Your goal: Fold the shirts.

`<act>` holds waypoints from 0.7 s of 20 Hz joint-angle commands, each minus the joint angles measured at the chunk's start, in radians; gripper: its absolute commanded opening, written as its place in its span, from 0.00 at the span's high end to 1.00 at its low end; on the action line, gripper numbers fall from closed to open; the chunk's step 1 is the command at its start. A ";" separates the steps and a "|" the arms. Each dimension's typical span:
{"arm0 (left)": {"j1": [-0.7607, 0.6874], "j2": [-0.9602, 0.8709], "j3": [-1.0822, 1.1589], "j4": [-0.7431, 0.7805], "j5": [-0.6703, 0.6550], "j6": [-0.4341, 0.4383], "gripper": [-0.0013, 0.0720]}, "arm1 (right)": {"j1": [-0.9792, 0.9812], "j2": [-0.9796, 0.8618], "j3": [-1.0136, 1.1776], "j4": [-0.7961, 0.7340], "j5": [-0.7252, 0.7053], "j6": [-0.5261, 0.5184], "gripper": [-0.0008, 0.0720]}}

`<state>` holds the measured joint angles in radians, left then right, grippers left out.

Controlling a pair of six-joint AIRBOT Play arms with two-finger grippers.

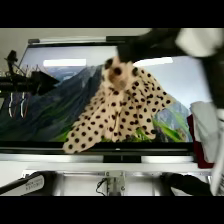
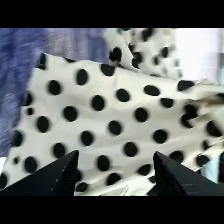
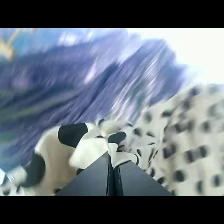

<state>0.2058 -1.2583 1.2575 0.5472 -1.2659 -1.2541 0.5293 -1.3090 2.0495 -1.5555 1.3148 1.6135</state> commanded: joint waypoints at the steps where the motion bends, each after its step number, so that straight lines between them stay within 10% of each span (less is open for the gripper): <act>1: -0.104 -0.006 0.022 -0.103 0.037 0.055 0.24 | -0.015 0.217 0.034 -0.143 0.040 0.038 0.92; 14: -0.557 -0.220 0.022 -0.103 0.335 0.064 0.24 | -0.015 0.360 0.034 -0.614 0.537 0.034 0.92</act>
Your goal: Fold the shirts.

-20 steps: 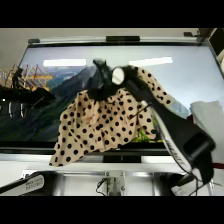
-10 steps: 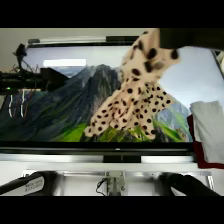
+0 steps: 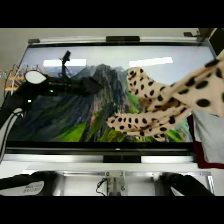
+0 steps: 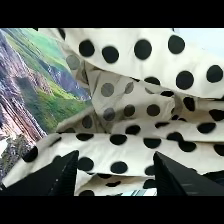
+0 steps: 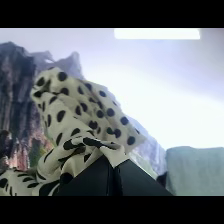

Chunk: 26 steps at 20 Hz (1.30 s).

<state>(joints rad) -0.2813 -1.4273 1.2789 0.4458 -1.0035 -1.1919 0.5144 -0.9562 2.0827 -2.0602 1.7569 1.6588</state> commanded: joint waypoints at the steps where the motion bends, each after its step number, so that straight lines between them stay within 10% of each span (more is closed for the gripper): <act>1: -0.093 -0.069 0.001 -0.002 0.098 0.002 0.24 | 0.001 0.008 0.001 -0.078 0.102 -0.013 0.92; 11: -0.336 -0.277 0.023 -0.160 0.426 0.003 0.11 | 0.001 0.102 0.001 0.071 0.101 -0.014 0.92; 21: -0.486 -0.579 0.446 -0.380 0.454 0.001 0.07 | 0.001 0.134 -0.047 0.151 0.101 0.005 0.92; 24: -0.469 -0.589 0.458 -0.379 0.430 -0.007 0.85 | 0.001 0.134 -0.055 0.143 0.100 -0.010 0.92; 26: -0.426 -0.582 0.460 -0.376 0.336 0.080 0.92 | 0.001 0.137 -0.055 0.133 0.100 -0.019 0.92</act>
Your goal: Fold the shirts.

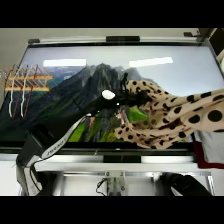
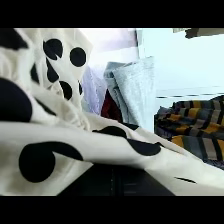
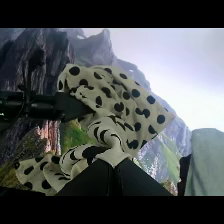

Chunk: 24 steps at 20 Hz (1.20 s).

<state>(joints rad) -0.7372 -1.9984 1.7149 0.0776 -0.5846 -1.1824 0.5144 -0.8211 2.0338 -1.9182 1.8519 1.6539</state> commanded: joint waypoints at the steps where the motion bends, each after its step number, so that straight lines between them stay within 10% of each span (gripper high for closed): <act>1: 0.057 -0.003 0.024 -0.003 -0.129 0.096 0.92 | 0.001 0.002 -0.006 -0.023 0.005 -0.019 0.92; 6: 0.199 0.087 0.024 0.156 -0.244 0.079 0.90 | 0.001 0.002 -0.006 -0.038 0.005 -0.044 0.92; 8: 0.238 0.077 0.023 0.160 -0.353 0.025 0.24 | 0.001 0.002 -0.006 -0.048 0.004 -0.050 0.92; 10: 0.251 0.053 0.023 0.217 -0.423 -0.020 0.13 | 0.001 0.002 -0.006 -0.047 0.005 -0.051 0.92; 24: 0.150 -0.073 0.023 0.050 -0.190 -0.048 0.05 | 0.001 0.002 -0.006 -0.027 0.006 -0.005 0.92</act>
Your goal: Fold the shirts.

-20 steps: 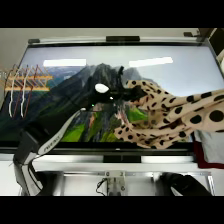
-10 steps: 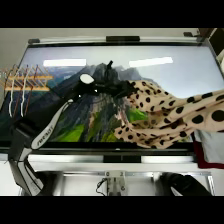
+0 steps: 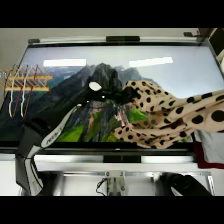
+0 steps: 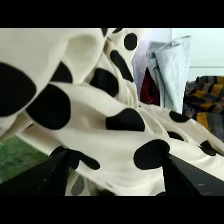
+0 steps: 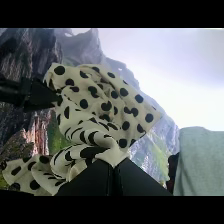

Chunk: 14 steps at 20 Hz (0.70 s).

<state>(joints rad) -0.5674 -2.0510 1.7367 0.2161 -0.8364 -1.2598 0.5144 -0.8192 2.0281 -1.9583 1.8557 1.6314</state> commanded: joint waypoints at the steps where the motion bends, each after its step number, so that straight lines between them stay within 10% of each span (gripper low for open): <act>1: -0.027 -0.024 0.001 -0.106 0.074 0.029 0.07 | 0.001 0.000 0.000 0.013 0.002 0.021 0.92; 5: -0.037 -0.029 0.002 -0.113 0.068 0.081 0.89 | 0.001 0.000 0.000 0.013 0.002 0.022 0.92; 11: 0.065 0.093 0.002 -0.089 -0.069 0.282 0.92 | 0.001 -0.006 0.000 -0.010 -0.023 0.006 0.92; 14: 0.172 0.344 0.002 0.047 -0.039 0.335 0.92 | 0.001 -0.034 0.000 -0.014 -0.262 -0.009 0.92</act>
<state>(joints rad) -0.4763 -1.8809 1.7374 0.1669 -0.8700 -1.0092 0.5144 -0.8341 2.0281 -1.9633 1.8256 1.6379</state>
